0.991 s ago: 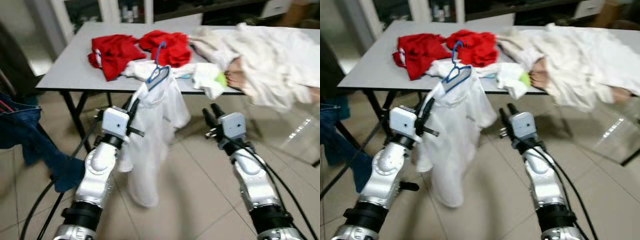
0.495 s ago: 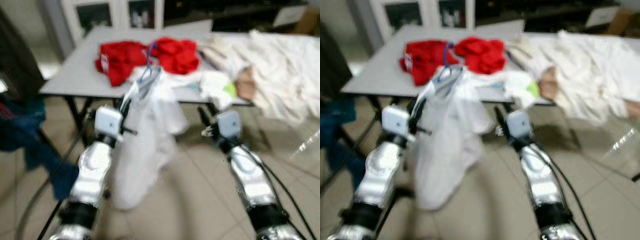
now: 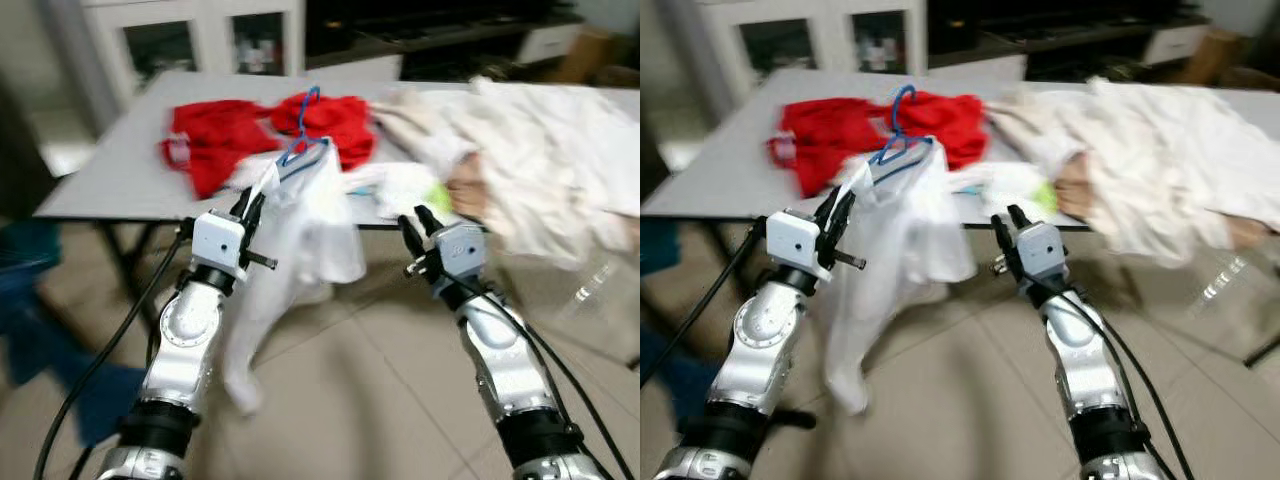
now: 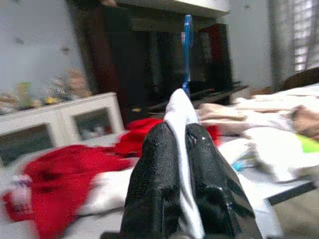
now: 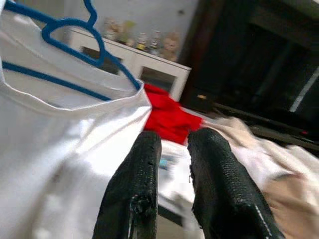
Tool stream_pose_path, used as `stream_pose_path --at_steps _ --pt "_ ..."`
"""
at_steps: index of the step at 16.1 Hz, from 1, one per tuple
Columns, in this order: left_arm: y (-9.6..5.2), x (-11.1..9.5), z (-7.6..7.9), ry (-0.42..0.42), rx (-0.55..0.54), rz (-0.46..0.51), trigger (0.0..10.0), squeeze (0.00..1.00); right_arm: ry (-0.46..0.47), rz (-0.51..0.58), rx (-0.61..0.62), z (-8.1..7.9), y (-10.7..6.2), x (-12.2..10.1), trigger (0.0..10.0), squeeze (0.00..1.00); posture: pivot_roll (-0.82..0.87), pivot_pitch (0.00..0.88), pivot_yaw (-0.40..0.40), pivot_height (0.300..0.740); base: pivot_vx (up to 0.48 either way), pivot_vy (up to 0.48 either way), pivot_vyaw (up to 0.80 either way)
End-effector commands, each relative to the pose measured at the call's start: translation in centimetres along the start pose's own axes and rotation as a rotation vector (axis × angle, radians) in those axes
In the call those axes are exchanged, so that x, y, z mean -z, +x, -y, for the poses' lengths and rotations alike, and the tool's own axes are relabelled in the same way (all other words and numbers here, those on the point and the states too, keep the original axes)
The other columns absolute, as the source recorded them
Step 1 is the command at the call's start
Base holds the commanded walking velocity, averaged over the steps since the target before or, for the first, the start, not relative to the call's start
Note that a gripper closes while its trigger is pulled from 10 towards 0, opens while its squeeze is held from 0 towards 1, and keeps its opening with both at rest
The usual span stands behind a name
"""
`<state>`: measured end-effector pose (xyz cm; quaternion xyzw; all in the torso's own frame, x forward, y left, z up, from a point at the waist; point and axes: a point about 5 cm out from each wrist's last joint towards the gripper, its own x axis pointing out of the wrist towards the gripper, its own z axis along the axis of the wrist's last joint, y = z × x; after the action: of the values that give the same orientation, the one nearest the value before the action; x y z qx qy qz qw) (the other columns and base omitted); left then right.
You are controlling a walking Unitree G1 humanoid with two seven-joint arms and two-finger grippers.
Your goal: Hang hanger
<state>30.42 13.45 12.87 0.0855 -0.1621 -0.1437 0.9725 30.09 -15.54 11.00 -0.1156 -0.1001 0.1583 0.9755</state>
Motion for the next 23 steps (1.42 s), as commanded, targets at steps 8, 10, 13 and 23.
stream_pose_path --at_steps 8,10,13,23 --pt "1.7 -2.3 0.1 0.066 0.039 0.098 10.0 0.0 -0.004 0.078 0.052 1.3 1.1 -2.0 10.0 0.0 0.18 0.0 0.003 0.74 0.48 0.0 0.0" --pt "1.6 -2.3 -0.1 0.064 0.032 0.096 10.0 0.0 -0.012 0.087 0.067 1.9 1.3 -2.4 10.0 0.0 0.19 0.0 -0.001 0.74 0.48 0.0 0.0" --pt "1.7 -2.4 -0.1 0.065 0.031 0.1 10.0 0.0 -0.007 0.092 0.084 2.3 1.4 -2.5 10.0 0.0 0.19 0.0 -0.003 0.74 0.48 0.0 0.0" --pt "2.1 -2.5 0.6 0.044 0.043 0.102 10.0 0.0 0.005 0.096 0.092 2.0 1.4 -2.6 10.0 0.0 0.17 0.0 0.004 0.74 0.48 0.0 0.0"
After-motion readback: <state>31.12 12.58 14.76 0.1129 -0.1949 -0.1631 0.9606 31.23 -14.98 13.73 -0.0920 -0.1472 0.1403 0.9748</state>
